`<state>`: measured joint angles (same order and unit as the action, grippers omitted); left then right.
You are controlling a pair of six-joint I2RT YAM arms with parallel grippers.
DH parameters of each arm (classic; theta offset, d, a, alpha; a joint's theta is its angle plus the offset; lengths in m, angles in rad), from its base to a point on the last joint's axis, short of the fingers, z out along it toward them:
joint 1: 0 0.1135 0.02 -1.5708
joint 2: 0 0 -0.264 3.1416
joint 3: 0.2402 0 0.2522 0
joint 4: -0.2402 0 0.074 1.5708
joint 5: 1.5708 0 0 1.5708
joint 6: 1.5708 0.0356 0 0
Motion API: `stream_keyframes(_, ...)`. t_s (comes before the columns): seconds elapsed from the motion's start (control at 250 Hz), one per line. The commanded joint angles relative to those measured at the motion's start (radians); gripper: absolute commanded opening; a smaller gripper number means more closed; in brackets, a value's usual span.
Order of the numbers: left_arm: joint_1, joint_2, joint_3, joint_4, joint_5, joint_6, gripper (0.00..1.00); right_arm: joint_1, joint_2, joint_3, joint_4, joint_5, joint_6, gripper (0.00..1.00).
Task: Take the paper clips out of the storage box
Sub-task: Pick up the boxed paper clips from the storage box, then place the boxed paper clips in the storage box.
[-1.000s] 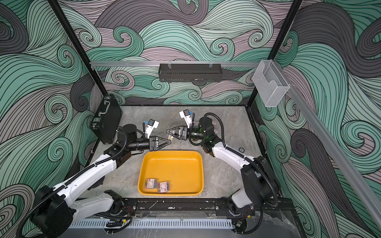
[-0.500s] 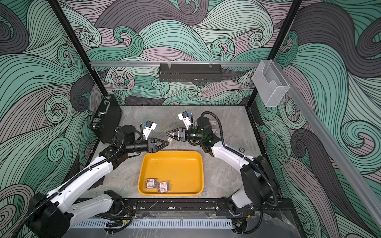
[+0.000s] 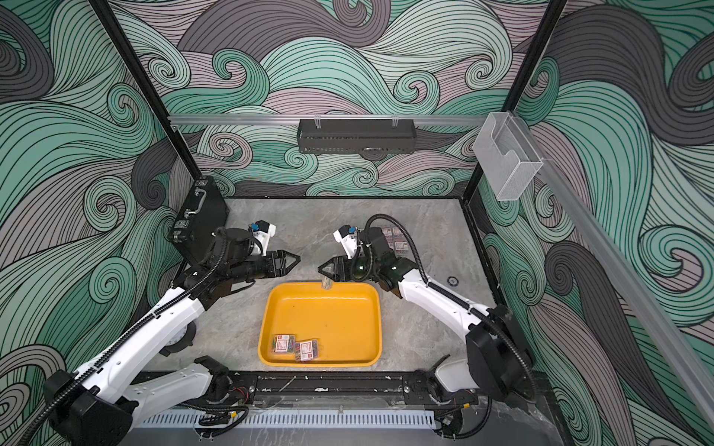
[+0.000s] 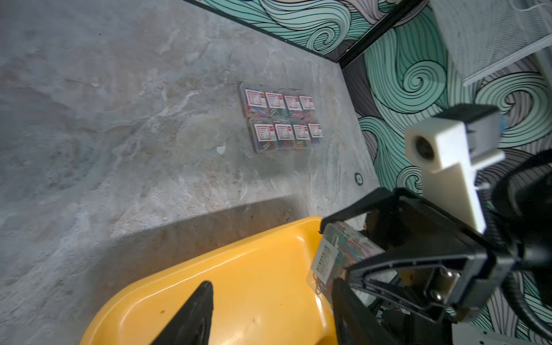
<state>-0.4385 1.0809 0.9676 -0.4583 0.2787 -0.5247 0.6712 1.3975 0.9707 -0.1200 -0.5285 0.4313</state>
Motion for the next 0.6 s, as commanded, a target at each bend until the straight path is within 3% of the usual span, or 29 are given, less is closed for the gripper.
stream_keyframes(0.0, 0.010, 0.017, 0.040, -0.084, -0.085, 0.010, 0.62, 0.049, -0.024, 0.034, -0.204, 0.174, -0.103, 0.42)
stream_keyframes(0.268, 0.017, -0.002, 0.034, -0.086, -0.085, 0.005, 0.62, 0.190, 0.034, 0.058, -0.366, 0.416, -0.116, 0.41)
stream_keyframes(0.599, 0.021, -0.022, 0.017, -0.100, -0.089, 0.006, 0.62, 0.327, 0.259, 0.150, -0.448, 0.620, -0.033, 0.40)
